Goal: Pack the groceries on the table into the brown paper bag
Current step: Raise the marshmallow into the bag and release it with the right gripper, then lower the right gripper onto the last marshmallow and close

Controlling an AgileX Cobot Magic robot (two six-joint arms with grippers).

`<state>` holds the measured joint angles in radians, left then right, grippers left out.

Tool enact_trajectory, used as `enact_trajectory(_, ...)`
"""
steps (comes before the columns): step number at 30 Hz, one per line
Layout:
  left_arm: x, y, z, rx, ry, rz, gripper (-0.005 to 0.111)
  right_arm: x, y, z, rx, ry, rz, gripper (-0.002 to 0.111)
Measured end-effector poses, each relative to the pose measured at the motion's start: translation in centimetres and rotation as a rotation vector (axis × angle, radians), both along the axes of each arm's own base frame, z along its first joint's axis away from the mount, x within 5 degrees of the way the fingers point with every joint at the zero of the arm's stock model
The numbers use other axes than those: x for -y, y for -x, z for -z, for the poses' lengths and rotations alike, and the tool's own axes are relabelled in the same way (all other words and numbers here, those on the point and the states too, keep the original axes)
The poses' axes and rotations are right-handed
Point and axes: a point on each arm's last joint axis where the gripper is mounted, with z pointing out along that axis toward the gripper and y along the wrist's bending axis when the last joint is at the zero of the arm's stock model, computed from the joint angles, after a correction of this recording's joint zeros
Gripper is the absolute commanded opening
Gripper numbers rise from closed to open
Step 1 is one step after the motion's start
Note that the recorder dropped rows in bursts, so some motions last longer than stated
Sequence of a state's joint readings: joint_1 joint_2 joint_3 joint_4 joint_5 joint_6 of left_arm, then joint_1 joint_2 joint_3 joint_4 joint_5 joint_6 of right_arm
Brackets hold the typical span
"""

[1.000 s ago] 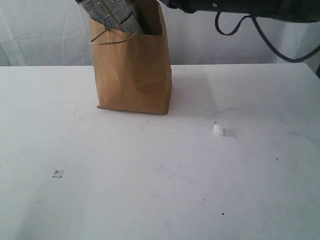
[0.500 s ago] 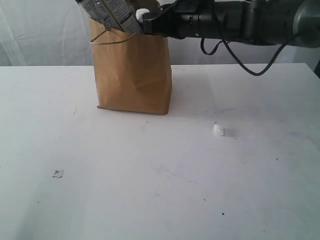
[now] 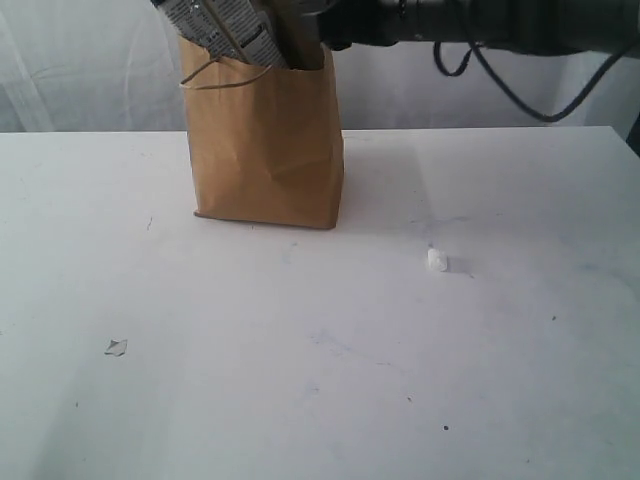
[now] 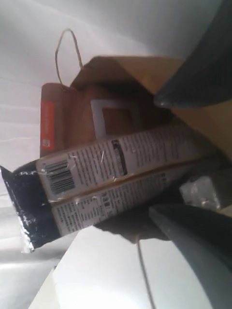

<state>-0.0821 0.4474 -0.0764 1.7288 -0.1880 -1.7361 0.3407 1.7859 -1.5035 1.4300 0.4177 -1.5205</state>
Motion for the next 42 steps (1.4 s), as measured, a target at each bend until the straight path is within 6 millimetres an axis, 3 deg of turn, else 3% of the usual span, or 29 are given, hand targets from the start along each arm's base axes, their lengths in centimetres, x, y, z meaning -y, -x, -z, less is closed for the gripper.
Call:
enact_trajectory(3, 0.0, 0.0, 0.0, 0.000, 0.000, 0.000, 0.000, 1.7, 1.3, -1.4, -0.029, 0.125, 0.065, 0.055)
enact_trajectory(6, 0.0, 0.0, 0.0, 0.000, 0.000, 0.000, 0.000, 3.9, 2.1, -0.6, -0.185, 0.252, 0.155, 0.055)
enact_trajectory(10, 0.0, 0.0, 0.0, 0.000, 0.000, 0.000, 0.000, 6.5, 2.2, 4.8, -0.501, 0.443, 0.268, 0.055)
enact_trajectory(13, 0.0, 0.0, 0.0, 0.000, 0.000, 0.000, 0.000, 6.6, 1.7, 9.0, -0.661, 0.517, 0.273, 0.055)
enact_trajectory(19, 0.0, 0.0, 0.0, 0.000, -0.004, 0.001, 0.000, 5.8, 0.1, 15.3, -0.781, 0.570, 0.262, 0.055)
enact_trajectory(23, 0.0, 0.0, 0.0, 0.000, -0.004, 0.001, 0.000, 5.8, -0.2, 17.7, -0.844, 0.587, 0.265, 0.055)
enact_trajectory(28, 0.0, 0.0, 0.0, 0.000, -0.004, 0.001, 0.000, 5.7, -0.3, 18.5, -0.861, 0.593, 0.264, 0.055)
enact_trajectory(37, 0.0, 0.0, 0.0, 0.000, -0.004, 0.001, 0.000, 5.5, -1.3, 18.3, -0.750, 0.559, 0.292, 0.055)
enact_trajectory(42, 0.0, 0.0, 0.0, 0.000, -0.004, 0.001, 0.000, 5.7, -1.6, 19.9, -0.757, 0.604, 0.293, 0.055)
